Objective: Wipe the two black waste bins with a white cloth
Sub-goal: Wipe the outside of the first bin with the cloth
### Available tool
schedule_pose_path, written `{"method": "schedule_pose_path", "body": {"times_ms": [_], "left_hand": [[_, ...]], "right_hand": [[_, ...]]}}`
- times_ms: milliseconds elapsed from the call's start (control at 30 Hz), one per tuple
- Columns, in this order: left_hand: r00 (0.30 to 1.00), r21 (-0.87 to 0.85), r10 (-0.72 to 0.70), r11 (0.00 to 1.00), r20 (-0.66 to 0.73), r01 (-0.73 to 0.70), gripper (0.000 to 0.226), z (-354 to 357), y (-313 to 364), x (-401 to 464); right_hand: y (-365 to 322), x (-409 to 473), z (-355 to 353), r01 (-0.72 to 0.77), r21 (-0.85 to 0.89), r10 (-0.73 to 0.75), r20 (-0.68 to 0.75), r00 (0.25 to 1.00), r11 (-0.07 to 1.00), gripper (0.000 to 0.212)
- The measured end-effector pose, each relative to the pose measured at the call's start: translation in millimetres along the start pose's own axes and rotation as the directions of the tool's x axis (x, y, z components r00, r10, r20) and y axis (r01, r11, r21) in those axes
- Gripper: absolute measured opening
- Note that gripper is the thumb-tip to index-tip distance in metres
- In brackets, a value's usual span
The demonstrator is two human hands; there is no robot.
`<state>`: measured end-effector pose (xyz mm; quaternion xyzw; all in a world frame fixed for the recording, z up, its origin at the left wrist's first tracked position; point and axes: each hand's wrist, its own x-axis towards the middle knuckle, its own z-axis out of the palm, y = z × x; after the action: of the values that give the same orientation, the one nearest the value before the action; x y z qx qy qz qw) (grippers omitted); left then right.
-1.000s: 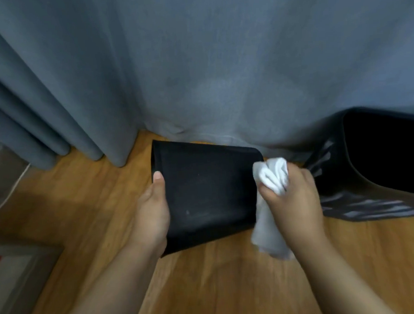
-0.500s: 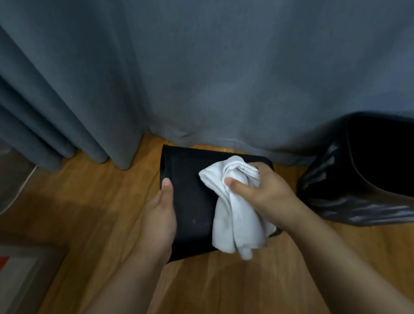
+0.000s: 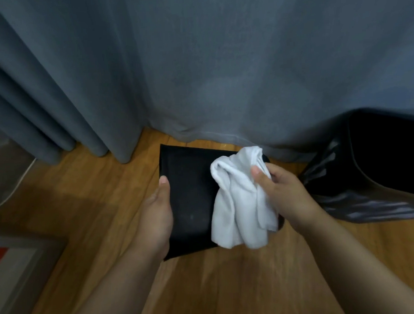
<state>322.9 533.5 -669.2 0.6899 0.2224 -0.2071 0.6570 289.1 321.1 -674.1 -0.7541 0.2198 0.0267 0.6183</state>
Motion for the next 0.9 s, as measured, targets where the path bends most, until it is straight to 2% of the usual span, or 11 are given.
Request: {"method": "schedule_pose_path", "body": {"times_ms": [67,133,267,367,433,533,633,700,767,833,900], "left_hand": [[1.0,-0.002,-0.015,1.0,0.014,0.015,0.053,1,0,1],[0.999,-0.024,-0.029,0.999,0.025,0.029,0.051,2,-1,2],[0.998,-0.051,-0.02,0.998,0.052,0.023,0.046,1,-1,1],[0.998,-0.051,-0.001,0.999,0.061,0.005,0.046,1,-1,1],[0.999,-0.032,0.003,0.999,0.045,-0.001,0.043,3,0,2],[1.0,0.003,0.03,1.0,0.009,-0.03,0.046,5,2,2],[0.998,0.062,0.059,0.996,0.004,-0.059,0.051,4,1,1],[0.999,0.04,0.048,0.998,0.006,-0.049,0.045,2,0,2],[0.999,-0.004,0.033,0.999,0.029,-0.033,0.04,0,-2,2],[0.998,-0.021,0.041,0.999,0.051,-0.04,0.04,-1,-3,2],[0.997,-0.026,0.049,0.999,0.067,-0.047,0.041,1,-4,3]], "right_hand": [[-2,0,-7,-0.063,0.044,0.064,-0.022,0.998,0.997,0.032],[-10,-1,-14,0.035,-0.012,-0.036,-0.124,0.992,0.999,0.036],[-49,-10,-30,0.22,-0.443,-0.382,-0.321,0.867,0.869,0.034],[-75,-24,-26,0.226,-0.564,-0.47,-0.334,0.817,0.794,0.04],[-85,-31,-12,0.213,-0.595,-0.425,-0.241,0.873,0.775,0.044],[-81,-34,21,0.247,-0.702,-0.201,0.15,0.968,0.668,0.057],[-48,-38,46,0.376,-0.679,-0.106,0.405,0.908,0.631,0.061],[-35,-39,47,0.392,-0.637,-0.209,0.345,0.915,0.663,0.042],[-34,-35,43,0.313,-0.628,-0.25,0.191,0.949,0.712,0.032],[-33,-27,39,0.22,-0.619,-0.281,-0.001,0.96,0.753,0.033],[-32,-16,38,0.156,-0.649,-0.284,-0.096,0.954,0.745,0.036]]}}
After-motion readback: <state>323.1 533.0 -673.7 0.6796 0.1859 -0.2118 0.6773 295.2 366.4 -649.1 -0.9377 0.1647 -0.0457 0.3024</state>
